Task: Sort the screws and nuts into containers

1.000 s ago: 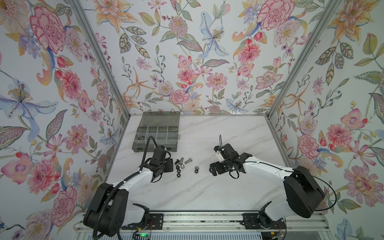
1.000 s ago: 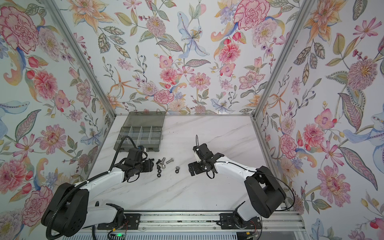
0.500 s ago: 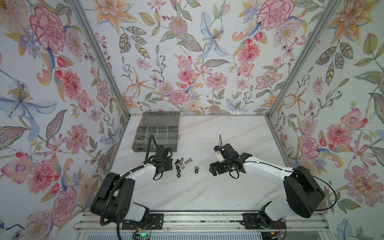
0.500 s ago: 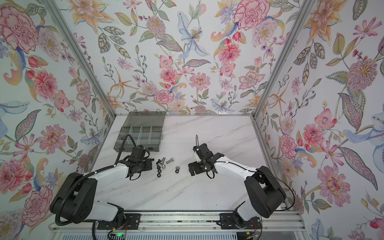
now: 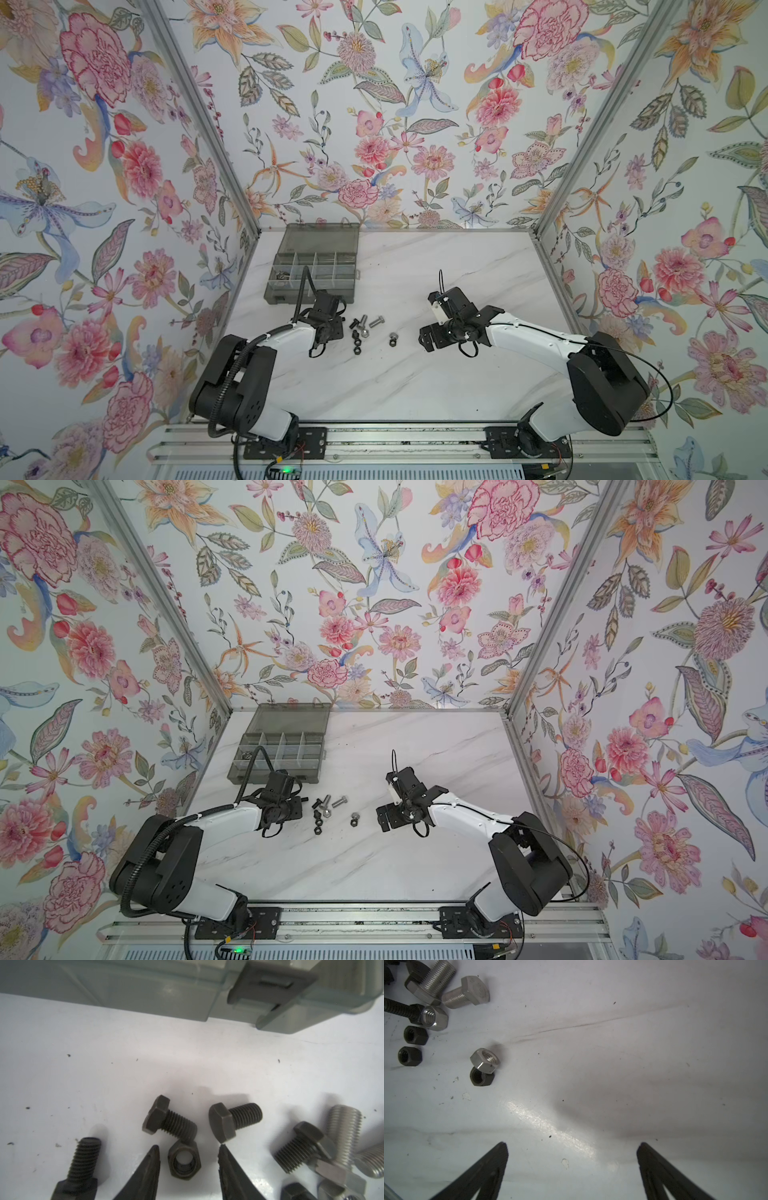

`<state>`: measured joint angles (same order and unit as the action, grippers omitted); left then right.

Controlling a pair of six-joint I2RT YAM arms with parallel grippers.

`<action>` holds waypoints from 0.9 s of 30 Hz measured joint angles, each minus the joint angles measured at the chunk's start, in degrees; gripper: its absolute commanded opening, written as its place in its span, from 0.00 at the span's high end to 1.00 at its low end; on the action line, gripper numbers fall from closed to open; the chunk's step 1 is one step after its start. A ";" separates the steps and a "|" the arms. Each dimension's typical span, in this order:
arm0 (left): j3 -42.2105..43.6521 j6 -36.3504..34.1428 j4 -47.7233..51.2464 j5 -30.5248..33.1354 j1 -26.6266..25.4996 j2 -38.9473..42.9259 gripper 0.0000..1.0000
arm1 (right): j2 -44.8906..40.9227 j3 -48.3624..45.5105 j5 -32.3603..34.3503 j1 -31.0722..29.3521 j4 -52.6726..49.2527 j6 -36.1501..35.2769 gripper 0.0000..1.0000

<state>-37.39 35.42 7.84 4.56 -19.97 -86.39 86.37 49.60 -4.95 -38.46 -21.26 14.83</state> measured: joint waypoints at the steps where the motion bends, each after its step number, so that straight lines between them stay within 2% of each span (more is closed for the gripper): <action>1: -0.07 0.00 -0.02 0.24 0.00 -0.13 0.58 | 0.00 0.00 0.02 0.00 0.00 0.00 0.01; 16: -0.83 -0.02 -0.20 0.83 0.00 -1.16 0.74 | 0.00 0.00 0.04 0.00 0.00 0.00 0.01; 22: -0.92 -0.02 -0.11 0.63 0.00 -1.11 0.88 | 0.00 0.00 0.07 -0.07 0.00 0.00 0.01; 25: -0.92 -0.02 0.48 0.17 0.00 -0.61 1.00 | 0.00 0.00 0.04 -0.04 0.00 0.00 0.01; 27: -0.98 -0.07 1.73 -0.09 0.00 0.42 1.00 | 0.00 0.00 0.04 -0.04 0.00 0.00 0.01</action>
<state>-38.37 35.35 9.56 4.47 -19.97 -85.97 86.37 49.60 -4.91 -38.50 -21.26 14.83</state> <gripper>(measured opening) 0.229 0.992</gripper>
